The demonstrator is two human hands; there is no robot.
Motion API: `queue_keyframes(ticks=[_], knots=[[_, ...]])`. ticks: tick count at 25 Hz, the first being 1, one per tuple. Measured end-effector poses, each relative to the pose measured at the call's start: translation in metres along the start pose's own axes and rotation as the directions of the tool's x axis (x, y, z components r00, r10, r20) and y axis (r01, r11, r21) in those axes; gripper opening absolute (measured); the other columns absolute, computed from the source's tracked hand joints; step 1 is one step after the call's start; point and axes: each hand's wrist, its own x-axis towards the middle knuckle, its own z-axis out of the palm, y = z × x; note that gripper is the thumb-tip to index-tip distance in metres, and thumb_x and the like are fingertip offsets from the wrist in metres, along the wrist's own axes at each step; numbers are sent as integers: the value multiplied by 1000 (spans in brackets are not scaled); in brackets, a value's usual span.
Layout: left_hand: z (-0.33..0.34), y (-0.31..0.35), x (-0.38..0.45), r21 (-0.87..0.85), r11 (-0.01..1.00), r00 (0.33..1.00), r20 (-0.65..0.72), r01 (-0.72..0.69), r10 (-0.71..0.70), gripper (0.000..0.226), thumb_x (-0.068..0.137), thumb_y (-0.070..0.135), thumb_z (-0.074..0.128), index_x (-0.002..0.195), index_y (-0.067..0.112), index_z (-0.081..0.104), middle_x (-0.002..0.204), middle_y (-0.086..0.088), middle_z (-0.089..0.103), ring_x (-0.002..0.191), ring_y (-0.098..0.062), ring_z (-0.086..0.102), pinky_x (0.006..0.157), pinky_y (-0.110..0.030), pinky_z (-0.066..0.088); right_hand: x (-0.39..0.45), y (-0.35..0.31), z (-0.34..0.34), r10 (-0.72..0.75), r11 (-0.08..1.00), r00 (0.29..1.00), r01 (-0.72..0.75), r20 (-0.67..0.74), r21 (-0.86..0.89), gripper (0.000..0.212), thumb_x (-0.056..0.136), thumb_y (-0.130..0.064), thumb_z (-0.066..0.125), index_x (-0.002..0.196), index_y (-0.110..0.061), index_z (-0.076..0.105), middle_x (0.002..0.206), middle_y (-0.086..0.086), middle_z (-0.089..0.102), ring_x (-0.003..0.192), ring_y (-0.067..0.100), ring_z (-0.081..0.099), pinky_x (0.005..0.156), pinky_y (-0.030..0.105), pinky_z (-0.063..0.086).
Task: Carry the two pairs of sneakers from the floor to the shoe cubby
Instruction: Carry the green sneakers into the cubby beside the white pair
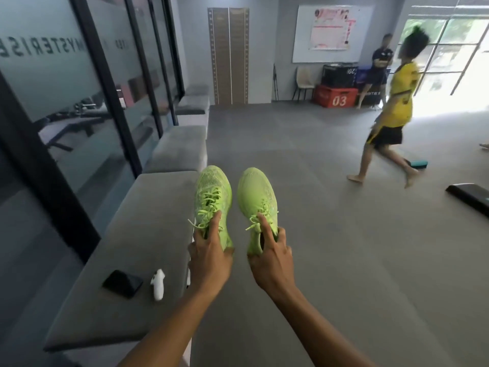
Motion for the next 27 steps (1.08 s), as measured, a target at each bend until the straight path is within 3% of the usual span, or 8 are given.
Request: queue_keyframes(ticks=[6, 11, 18, 21, 27], knots=[[70, 18, 192, 18, 997, 997, 31, -74, 73, 92, 86, 26, 73, 151, 49, 14, 145, -15, 38, 120, -43, 47, 90, -53, 49, 193, 28, 17, 42, 999, 998, -41, -52, 23, 95, 87, -24, 70, 148, -62, 8, 140, 11, 40, 98, 39, 54, 83, 42, 49], [144, 40, 334, 29, 992, 991, 64, -122, 120, 92, 83, 22, 77, 153, 44, 20, 150, -21, 34, 134, -43, 39, 102, -51, 43, 353, 67, 33, 47, 997, 998, -44, -45, 63, 92, 86, -23, 68, 148, -61, 12, 136, 11, 42, 99, 40, 55, 84, 43, 50], [234, 60, 518, 42, 999, 1000, 11, -2, 2, 90, 83, 24, 77, 153, 42, 22, 147, -17, 39, 127, -41, 45, 96, -51, 46, 573, 122, 63, -11, 997, 998, 7, 57, 81, 86, 86, -24, 65, 147, -59, 15, 125, 8, 45, 96, 39, 56, 85, 47, 52], [273, 64, 608, 67, 998, 1000, 2, -3, 3, 92, 82, 28, 78, 152, 44, 20, 142, -20, 44, 124, -42, 49, 96, -51, 47, 667, 134, 87, -32, 996, 993, 21, 118, 90, 87, 87, -24, 65, 146, -62, 13, 125, 6, 45, 96, 38, 56, 84, 47, 53], [354, 64, 836, 32, 999, 999, 32, -13, 12, 87, 86, 28, 72, 152, 45, 18, 138, -19, 44, 115, -44, 54, 91, -49, 46, 884, 149, 163, -36, 994, 994, 25, 103, 104, 89, 86, -24, 64, 143, -64, 10, 124, 4, 44, 99, 37, 55, 88, 47, 52]])
